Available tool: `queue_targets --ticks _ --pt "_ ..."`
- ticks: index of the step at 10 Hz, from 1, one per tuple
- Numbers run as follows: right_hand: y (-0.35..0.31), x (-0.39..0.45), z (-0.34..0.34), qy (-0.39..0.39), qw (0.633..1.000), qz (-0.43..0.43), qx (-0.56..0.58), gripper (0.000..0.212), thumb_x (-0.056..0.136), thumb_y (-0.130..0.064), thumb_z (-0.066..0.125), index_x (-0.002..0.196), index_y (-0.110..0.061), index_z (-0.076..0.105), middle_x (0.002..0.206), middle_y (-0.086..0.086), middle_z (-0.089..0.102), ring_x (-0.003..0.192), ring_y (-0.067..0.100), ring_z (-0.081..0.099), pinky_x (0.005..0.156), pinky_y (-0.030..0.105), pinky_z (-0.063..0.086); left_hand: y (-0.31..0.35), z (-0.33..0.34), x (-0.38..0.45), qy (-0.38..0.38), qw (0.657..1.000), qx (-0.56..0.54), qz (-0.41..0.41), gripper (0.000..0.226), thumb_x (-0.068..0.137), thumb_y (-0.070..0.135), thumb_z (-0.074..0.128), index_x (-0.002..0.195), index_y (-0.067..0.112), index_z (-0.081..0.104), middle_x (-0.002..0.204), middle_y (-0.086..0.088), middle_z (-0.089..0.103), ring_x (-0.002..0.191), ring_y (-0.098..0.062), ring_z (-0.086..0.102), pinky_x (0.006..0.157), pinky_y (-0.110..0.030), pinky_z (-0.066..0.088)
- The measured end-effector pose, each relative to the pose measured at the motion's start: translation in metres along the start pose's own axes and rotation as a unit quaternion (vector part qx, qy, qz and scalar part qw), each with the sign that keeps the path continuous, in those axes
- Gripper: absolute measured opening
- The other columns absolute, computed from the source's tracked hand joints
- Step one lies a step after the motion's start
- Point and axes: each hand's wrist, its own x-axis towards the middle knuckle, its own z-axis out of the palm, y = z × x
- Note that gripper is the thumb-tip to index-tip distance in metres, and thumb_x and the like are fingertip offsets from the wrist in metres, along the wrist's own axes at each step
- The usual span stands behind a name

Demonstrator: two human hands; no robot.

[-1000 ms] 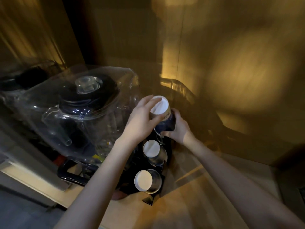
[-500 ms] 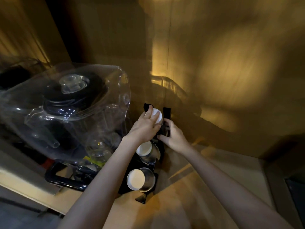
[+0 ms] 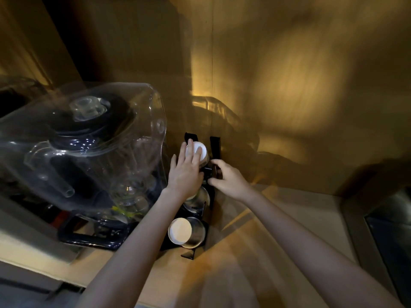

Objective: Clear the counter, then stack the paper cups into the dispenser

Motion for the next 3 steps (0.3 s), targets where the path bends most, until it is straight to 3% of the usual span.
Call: queue_targets --ticks 1,2,3 --pt "-0.002 -0.007 -0.003 0.017 1.0 -0.001 -0.007 0.058 0.086 -0.02 0.057 0.139 -0.012 0.033 0.143 0.01 0.043 0.131 0.023 0.04 0.098 0.027 0.035 -0.004 -0.001 -0.006 -0.001 1.0 -0.009 0.008 0.065 0.094 0.031 0.037 0.147 0.014 0.002 0.159 -0.008 -0.01 0.146 -0.025 -0.012 0.118 -0.048 0.006" --pt "-0.007 -0.017 -0.017 0.066 0.998 -0.002 0.023 0.049 0.085 -0.015 0.059 0.131 -0.01 0.044 0.132 0.011 0.053 0.12 0.022 0.051 0.091 0.021 0.038 0.003 -0.01 -0.014 -0.011 0.999 -0.043 0.01 0.061 0.094 0.031 0.039 0.145 0.012 0.013 0.158 -0.01 0.007 0.146 -0.026 0.004 0.116 -0.047 0.016" --pt "-0.018 -0.031 -0.056 0.217 0.962 -0.02 0.167 0.027 0.086 -0.008 0.057 0.112 -0.016 0.058 0.119 0.012 0.062 0.101 0.015 0.057 0.076 0.011 0.041 0.015 -0.036 -0.007 -0.017 0.997 -0.074 0.01 0.05 0.091 0.029 0.045 0.135 0.011 0.034 0.14 -0.017 0.043 0.127 -0.035 0.042 0.093 -0.042 0.041"
